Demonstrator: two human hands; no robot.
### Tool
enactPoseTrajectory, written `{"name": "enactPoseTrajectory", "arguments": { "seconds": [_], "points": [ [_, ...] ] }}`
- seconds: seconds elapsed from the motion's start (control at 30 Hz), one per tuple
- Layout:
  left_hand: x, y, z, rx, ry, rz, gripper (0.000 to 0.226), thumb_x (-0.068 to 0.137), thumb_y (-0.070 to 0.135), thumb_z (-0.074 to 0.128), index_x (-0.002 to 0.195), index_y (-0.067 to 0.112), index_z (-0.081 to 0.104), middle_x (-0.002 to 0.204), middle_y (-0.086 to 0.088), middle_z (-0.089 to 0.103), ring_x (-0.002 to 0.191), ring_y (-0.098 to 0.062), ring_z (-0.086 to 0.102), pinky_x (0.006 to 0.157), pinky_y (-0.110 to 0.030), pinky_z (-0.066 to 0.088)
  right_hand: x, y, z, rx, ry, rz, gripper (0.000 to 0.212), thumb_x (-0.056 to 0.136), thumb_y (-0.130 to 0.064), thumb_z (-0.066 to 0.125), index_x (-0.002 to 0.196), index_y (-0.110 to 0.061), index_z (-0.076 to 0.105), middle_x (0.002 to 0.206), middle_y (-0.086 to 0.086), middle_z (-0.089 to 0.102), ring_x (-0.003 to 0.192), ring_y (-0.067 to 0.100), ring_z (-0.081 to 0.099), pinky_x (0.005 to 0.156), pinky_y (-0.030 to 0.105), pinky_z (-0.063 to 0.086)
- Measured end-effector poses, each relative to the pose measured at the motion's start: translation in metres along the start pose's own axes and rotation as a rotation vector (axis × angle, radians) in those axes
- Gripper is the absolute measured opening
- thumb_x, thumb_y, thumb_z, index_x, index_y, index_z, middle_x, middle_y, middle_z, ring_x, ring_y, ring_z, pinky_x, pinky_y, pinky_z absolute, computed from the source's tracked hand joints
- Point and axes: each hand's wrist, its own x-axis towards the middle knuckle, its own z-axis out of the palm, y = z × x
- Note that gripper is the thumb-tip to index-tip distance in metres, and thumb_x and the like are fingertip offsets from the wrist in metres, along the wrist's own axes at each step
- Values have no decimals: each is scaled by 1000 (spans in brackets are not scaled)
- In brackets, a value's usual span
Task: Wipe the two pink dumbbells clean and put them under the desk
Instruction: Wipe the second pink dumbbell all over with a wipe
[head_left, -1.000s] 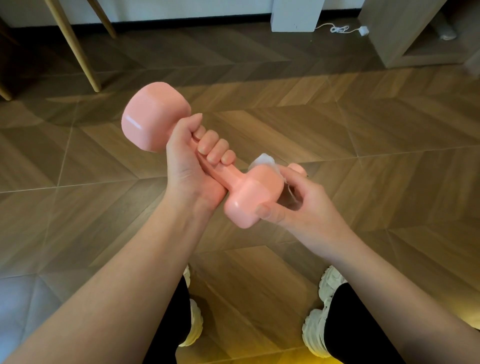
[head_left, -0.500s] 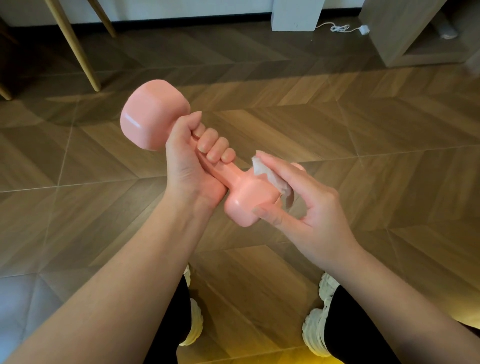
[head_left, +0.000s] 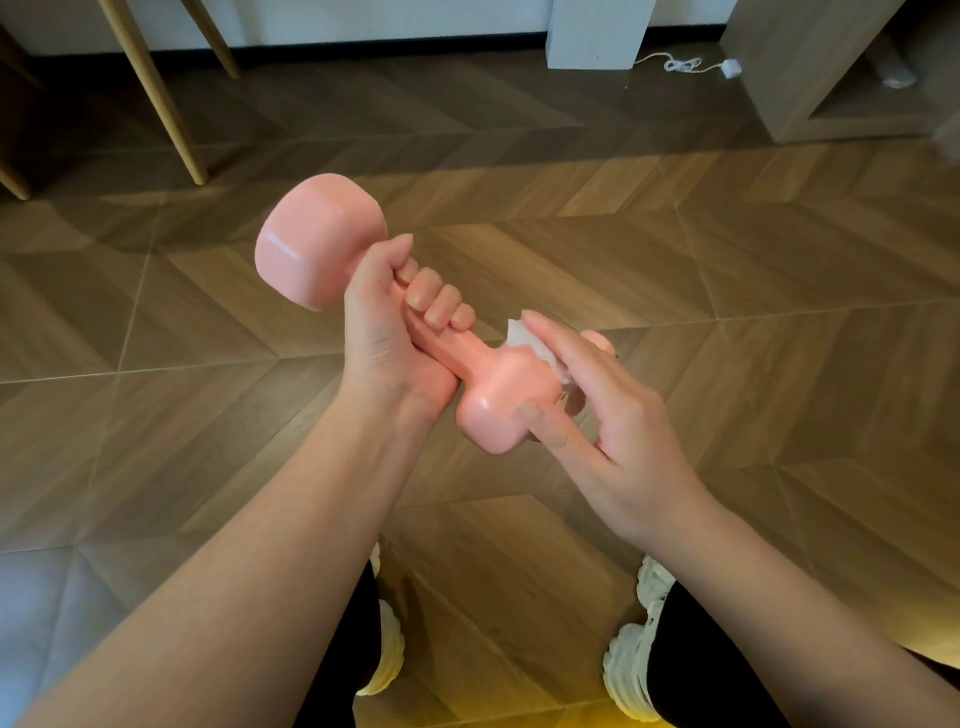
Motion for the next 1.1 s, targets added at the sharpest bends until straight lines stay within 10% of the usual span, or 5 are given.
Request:
{"name": "enactPoseTrajectory", "arguments": {
  "seconds": [0.13, 0.3, 0.5, 0.67, 1.1],
  "points": [
    [2, 1, -1, -38, 25, -29, 37, 91, 20, 53, 58, 22, 35, 48, 8, 25, 41, -9, 26, 45, -22, 29, 1, 0, -2, -80, -5, 2, 61, 95, -49, 47, 148, -20, 39, 156, -11, 34, 150, 8, 16, 121, 54, 10],
    [1, -1, 1, -119, 34, -75, 37, 91, 20, 51, 57, 21, 35, 45, 9, 26, 39, -9, 26, 43, -21, 28, 0, -2, -3, 58, -15, -104, 77, 82, -39, 74, 145, -12, 40, 155, 0, 39, 146, 16, 33, 113, 61, 30],
    [2, 1, 0, -69, 53, -40, 37, 90, 20, 52, 57, 22, 34, 48, 9, 24, 41, -9, 25, 44, -22, 29, 0, -1, -1, -202, 67, -314, 62, 84, -31, 77, 134, -4, 53, 144, 8, 51, 139, 19, 44, 113, 57, 31],
    [4, 1, -1, -79, 89, -44, 37, 90, 20, 53, 57, 22, 36, 48, 8, 26, 41, -9, 26, 44, -22, 29, 1, -1, -2, -4, 15, -22, 75, 81, -45, 73, 145, -17, 44, 150, -5, 47, 140, 4, 38, 112, 54, 36],
    [6, 1, -2, -78, 196, -33, 40, 91, 21, 54, 57, 21, 35, 46, 8, 27, 37, -10, 27, 41, -20, 31, -2, 0, 3, -253, 9, -185, 67, 93, -45, 59, 145, -7, 41, 152, 3, 41, 144, 14, 35, 120, 44, 25]
  ]
}}
